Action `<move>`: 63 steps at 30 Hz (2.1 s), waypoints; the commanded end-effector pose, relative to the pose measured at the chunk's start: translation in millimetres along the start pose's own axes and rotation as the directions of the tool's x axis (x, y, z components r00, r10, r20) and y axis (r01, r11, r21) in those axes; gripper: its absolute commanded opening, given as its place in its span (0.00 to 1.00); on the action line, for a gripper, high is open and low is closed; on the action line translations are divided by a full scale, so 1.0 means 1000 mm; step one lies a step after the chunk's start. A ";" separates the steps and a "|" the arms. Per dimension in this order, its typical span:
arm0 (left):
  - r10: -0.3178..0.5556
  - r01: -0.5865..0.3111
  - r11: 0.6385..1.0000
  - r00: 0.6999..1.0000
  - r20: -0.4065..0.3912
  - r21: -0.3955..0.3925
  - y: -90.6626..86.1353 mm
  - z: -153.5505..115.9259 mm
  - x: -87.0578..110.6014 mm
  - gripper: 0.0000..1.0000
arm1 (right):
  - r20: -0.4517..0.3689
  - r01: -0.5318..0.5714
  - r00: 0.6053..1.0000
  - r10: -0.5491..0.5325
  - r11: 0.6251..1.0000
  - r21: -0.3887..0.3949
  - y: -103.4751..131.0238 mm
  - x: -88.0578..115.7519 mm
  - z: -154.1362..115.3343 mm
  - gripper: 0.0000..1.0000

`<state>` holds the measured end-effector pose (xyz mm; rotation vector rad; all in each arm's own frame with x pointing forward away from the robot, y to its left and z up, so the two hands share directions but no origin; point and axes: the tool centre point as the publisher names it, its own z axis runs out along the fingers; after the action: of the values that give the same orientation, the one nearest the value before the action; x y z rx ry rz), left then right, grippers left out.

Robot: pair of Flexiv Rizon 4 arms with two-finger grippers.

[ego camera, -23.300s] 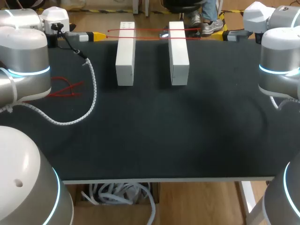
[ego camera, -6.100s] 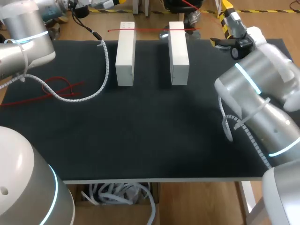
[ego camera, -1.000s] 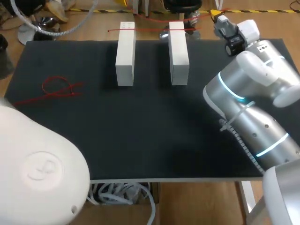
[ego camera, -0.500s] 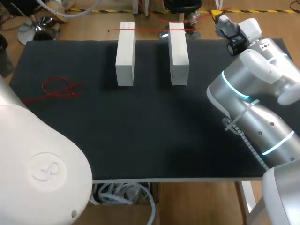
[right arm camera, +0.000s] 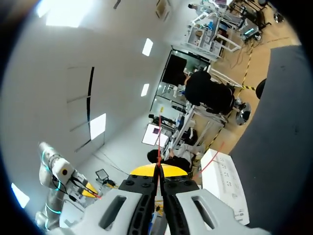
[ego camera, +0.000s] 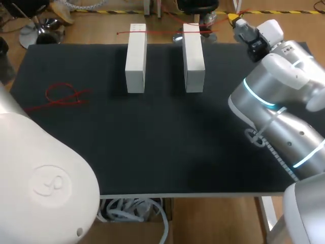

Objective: Grab the tape and strap the tape.

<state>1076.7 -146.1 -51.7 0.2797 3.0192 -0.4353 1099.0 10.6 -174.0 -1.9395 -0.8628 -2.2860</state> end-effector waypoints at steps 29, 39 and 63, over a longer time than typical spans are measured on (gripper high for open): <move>0.009 -0.009 1.000 1.000 -0.005 0.008 0.001 0.002 0.000 0.00 | 0.174 0.583 0.718 -0.674 0.719 0.379 0.025 0.049 0.009 0.00; 0.009 -0.009 1.000 1.000 -0.005 0.008 0.001 0.002 0.000 0.00 | 0.142 0.648 0.599 -0.788 0.582 0.491 0.016 0.059 0.014 0.00; 0.009 -0.009 1.000 1.000 -0.005 0.008 0.001 0.002 0.000 0.00 | -0.331 0.498 -0.349 -0.877 -0.472 0.727 -0.052 0.111 0.040 0.00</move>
<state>1077.2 -144.3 -54.6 0.2971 3.0173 -0.4525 1093.9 100.5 -88.4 -1.3554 -3.1326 -1.9190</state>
